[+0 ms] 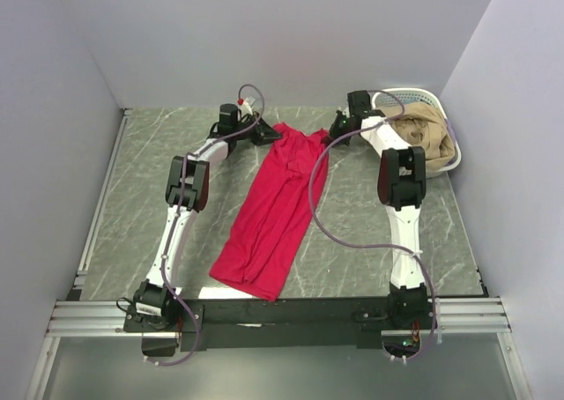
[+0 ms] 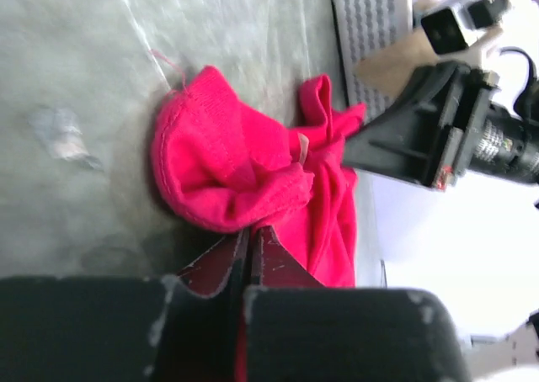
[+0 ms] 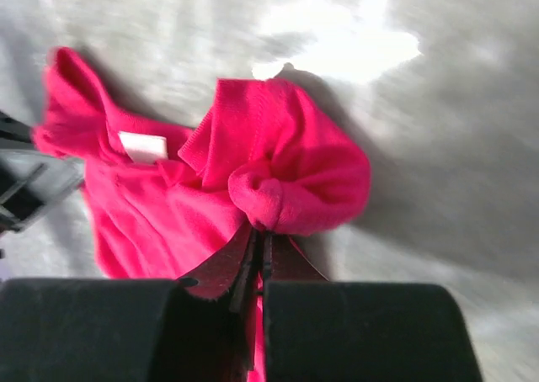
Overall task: Fold and stack the t-shirts
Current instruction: Fold the tshirt
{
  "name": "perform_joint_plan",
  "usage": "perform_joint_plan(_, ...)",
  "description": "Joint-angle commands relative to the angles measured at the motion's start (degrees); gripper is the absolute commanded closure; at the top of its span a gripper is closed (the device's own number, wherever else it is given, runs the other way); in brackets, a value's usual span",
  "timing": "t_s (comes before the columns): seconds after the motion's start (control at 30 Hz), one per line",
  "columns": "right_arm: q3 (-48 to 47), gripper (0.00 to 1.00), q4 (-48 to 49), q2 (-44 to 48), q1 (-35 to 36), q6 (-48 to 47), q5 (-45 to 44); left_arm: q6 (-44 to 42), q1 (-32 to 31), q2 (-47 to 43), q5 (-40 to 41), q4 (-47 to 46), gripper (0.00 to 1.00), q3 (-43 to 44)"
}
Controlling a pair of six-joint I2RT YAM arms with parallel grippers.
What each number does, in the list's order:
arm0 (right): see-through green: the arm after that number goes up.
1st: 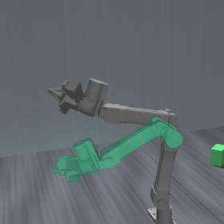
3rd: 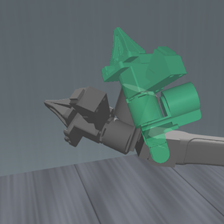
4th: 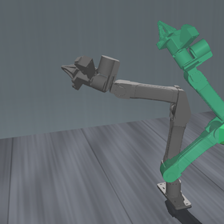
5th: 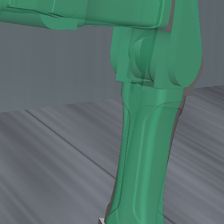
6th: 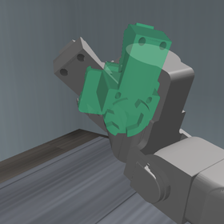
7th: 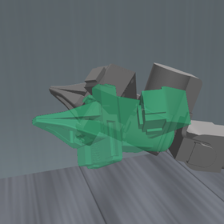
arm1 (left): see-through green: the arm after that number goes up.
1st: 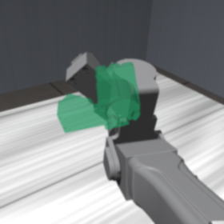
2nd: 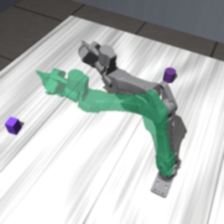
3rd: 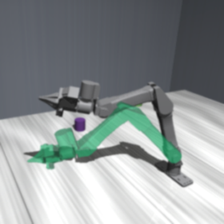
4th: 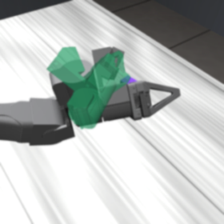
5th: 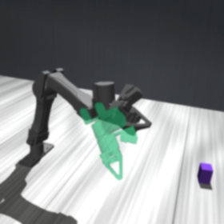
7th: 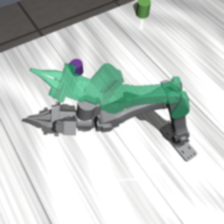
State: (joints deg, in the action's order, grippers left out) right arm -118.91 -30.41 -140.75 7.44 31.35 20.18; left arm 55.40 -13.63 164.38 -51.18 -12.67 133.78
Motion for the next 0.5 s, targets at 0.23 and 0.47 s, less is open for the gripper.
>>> perform_joint_plan(0.23, -18.4, 0.97, -0.9, -8.3, 1.4, 1.3, 9.2, -4.4, 8.7, -10.4, 7.0, 0.0, 0.99, -9.0)
perform_joint_plan(0.47, -18.8, 0.81, 1.9, -9.6, 1.5, 1.1, 15.7, -7.3, 12.4, -16.7, 9.0, 1.3, 0.99, -13.6)
